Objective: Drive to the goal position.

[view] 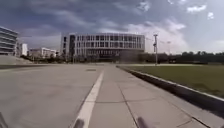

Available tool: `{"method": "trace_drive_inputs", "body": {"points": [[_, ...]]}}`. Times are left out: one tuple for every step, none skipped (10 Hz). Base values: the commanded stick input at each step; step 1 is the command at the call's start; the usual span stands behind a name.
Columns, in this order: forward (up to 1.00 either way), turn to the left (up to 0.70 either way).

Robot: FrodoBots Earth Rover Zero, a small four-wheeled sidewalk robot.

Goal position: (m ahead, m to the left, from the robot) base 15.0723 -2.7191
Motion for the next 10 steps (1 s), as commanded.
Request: {"method": "trace_drive_inputs", "body": {"points": [[0.7,0.04],[0.7,0.17],[0.7,0.33],[0.7,0.15],[0.7,0.03],[0.7,0.0],[0.7,0.0],[0.7,0.0],[0.7,0.0],[0.7,0.0]]}}
